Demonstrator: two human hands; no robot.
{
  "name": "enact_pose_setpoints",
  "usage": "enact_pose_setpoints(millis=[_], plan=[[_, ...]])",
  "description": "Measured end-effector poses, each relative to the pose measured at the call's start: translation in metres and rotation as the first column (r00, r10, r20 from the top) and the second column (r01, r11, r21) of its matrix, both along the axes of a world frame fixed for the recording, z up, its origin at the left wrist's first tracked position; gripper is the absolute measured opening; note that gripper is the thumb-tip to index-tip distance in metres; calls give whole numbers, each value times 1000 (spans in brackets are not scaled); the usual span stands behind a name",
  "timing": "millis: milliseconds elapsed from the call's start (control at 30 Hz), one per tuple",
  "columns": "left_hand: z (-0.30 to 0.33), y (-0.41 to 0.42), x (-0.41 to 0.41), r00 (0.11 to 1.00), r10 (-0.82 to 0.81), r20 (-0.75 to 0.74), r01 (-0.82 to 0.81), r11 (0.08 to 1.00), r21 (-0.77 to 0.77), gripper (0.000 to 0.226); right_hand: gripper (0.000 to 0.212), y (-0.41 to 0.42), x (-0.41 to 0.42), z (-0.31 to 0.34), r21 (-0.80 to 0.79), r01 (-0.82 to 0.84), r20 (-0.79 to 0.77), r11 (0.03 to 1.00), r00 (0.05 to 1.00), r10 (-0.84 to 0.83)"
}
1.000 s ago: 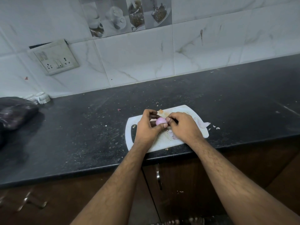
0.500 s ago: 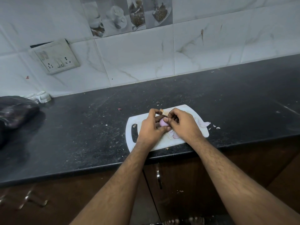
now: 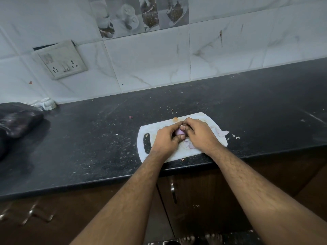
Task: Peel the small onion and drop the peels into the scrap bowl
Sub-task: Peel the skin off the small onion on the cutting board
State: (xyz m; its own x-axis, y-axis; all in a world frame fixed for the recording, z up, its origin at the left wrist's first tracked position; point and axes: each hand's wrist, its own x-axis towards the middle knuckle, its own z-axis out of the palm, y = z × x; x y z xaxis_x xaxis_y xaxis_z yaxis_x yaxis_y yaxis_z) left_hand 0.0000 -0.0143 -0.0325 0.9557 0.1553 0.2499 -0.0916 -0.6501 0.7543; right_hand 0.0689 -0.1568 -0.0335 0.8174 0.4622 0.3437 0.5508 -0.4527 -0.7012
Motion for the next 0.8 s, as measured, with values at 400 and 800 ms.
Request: enact_pose_setpoints(millis=[400, 800], plan=[[0, 3, 7, 999, 42, -13, -42, 999, -3, 43, 12, -17, -9, 4, 391, 82, -244, 917, 970, 18], [-3, 7, 2, 978, 196, 74, -175, 959, -220, 27, 30, -5, -11, 0, 188, 229, -29, 955, 973, -227]])
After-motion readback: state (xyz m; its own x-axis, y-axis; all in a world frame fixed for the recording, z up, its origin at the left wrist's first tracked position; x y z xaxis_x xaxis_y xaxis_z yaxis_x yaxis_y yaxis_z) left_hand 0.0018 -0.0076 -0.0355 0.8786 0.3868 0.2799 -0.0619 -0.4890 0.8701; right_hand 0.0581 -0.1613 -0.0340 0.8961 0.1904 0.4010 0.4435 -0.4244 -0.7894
